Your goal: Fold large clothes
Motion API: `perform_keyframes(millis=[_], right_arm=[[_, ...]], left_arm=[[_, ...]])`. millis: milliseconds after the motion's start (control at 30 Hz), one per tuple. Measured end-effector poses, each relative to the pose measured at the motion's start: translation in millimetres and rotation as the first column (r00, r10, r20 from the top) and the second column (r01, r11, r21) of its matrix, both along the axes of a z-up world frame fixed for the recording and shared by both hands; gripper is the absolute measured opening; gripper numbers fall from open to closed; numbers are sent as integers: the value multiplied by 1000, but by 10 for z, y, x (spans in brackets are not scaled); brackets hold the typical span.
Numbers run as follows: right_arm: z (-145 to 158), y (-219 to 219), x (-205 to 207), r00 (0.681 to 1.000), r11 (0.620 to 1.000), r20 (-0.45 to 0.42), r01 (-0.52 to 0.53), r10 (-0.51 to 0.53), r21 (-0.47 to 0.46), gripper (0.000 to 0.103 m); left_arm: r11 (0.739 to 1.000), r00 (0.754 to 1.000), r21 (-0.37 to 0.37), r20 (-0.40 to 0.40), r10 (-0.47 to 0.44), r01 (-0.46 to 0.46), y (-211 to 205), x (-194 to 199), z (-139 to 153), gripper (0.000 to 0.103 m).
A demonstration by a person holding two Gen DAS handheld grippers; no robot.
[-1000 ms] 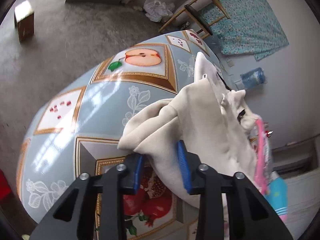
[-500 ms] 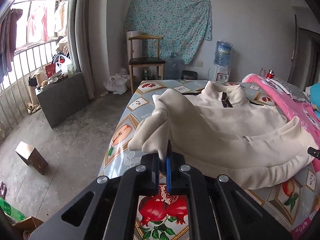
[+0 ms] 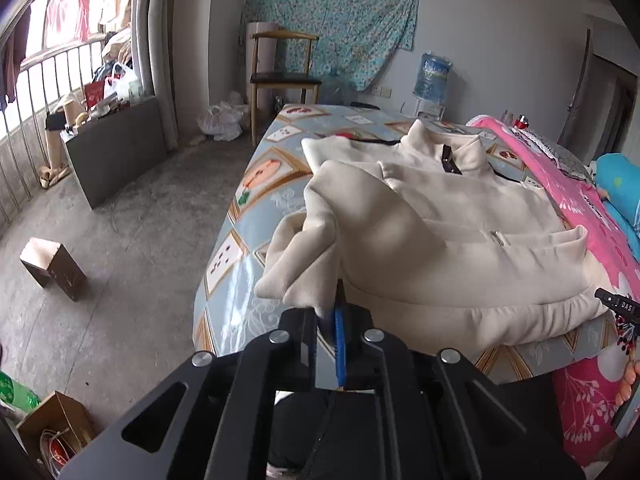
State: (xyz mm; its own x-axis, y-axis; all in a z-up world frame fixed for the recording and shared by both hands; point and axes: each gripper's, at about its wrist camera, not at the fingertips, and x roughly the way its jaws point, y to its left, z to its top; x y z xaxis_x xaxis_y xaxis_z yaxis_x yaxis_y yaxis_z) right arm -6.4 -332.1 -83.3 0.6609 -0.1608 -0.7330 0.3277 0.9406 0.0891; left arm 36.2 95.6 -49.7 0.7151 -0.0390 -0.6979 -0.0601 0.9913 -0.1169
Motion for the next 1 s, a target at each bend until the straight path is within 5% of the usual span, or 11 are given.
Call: perform_keyframes(millis=[133,200,300,400,533,633,767,933,1000], right_arm=[[32,-117,-13,999,999,-4,-37,37,38,20],[76,-173,-52,999,997,-2,-48,48,56,30],[141,-242,-131,1000,999,-3,-28,28,47,49],[286,-297,-275,998,999,37,48,-48,-6,50],[550,-133,-264,996,1000,93,7,-6,-11,52],[593,242,-15,986,988,66,-152,151,11,65],[373,862,455,931,931,-29,-362,364,53,65],[105,1355,890,863,876,-164,-482,478,12,64],[-11,1457,975,836,859,-215,-512,504,22,52]], left_arm=[[997,1000,-82,-23,6,-8,196,-31,-36,20],[998,999,-64,-26,28,-29,232,-69,-20,32],[995,995,-30,-29,94,-95,370,-123,51,32],[991,991,-28,-15,132,-132,526,-121,167,32],[995,998,-86,-17,56,-57,477,157,295,32],[989,997,-135,-52,-59,52,239,449,283,37],[948,954,-201,-123,-275,247,-313,875,124,38],[878,860,-114,-179,-478,465,-991,1094,-70,44],[851,826,-69,-211,-522,520,-1209,1116,-193,44]])
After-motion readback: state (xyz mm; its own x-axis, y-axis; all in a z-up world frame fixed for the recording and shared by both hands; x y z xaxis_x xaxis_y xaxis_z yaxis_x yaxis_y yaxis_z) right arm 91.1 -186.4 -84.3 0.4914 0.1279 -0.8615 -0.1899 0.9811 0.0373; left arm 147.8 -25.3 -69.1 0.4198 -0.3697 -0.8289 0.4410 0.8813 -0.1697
